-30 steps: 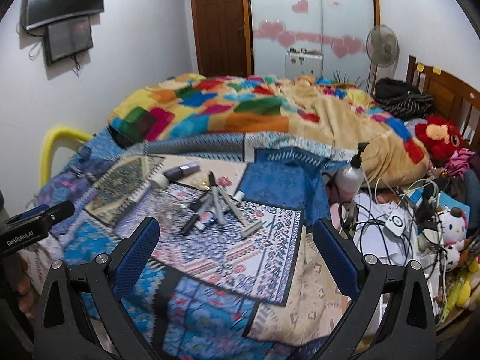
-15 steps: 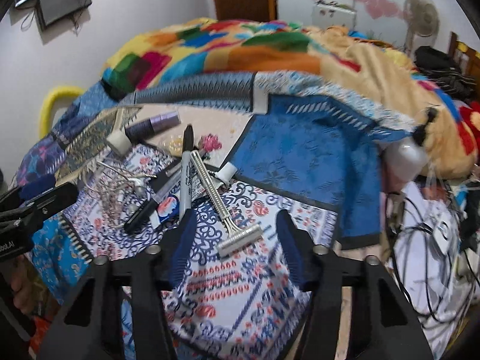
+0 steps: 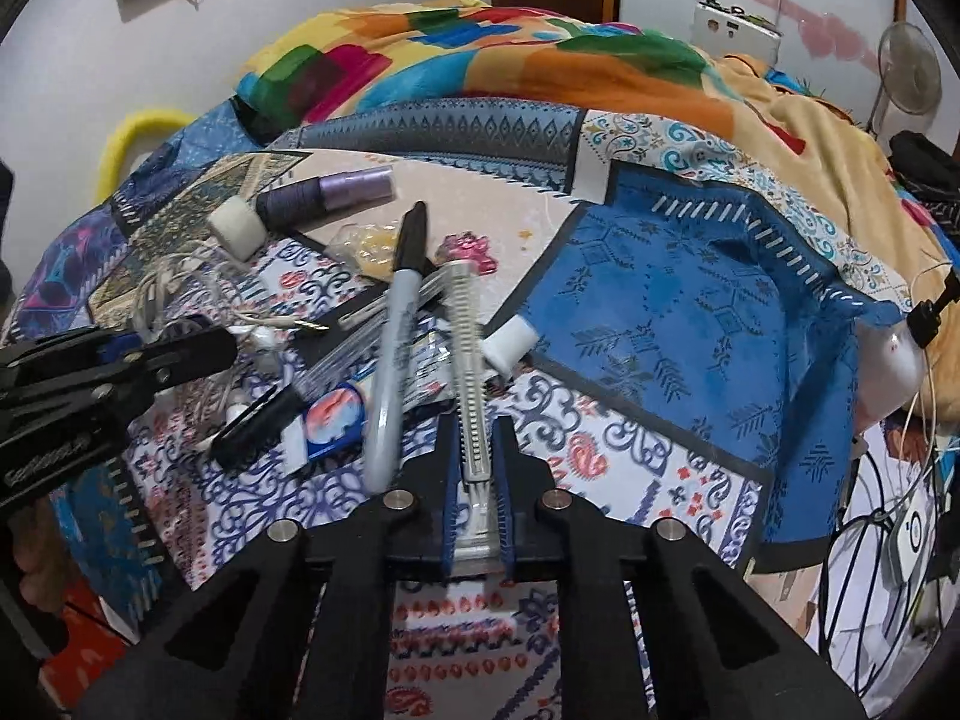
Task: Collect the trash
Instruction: 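Grasp the grey razor with the right tool while the left tool grasps the white earphones, then carry the razor with the right tool while the left tool carries earphones to the white bin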
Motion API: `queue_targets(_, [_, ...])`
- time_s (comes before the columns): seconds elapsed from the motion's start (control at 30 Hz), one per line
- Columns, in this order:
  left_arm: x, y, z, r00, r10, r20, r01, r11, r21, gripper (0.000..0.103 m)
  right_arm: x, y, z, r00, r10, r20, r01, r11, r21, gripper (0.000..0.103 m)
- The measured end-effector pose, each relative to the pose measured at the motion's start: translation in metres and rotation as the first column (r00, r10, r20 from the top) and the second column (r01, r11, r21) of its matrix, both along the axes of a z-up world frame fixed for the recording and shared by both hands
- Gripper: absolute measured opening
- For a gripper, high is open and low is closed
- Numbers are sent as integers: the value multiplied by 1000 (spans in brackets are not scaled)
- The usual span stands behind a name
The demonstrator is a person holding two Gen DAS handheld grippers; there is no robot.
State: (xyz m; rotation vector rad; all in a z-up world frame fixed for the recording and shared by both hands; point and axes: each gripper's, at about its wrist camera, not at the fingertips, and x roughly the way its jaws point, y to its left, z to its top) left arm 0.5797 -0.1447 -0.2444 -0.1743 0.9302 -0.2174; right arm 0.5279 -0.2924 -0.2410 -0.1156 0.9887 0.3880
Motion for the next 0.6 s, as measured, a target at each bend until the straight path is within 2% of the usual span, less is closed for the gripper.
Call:
queue_targets(0.07, [-5,2,8,1000,1,16,-1,1000,-5,8,-3,1,2,1000,-3,6,3,1000,-8,9])
queue_targets(0.27, [-18,11,35,999,16,47,-16,1000,1,7,-11,-2,20,999,-27,32,27,1000,-9,9])
queue_targets(0.6, [-64,32,99,993,30,117,-30,1000,4,7,-40,1,81,992,-49,112,47,999,26,9])
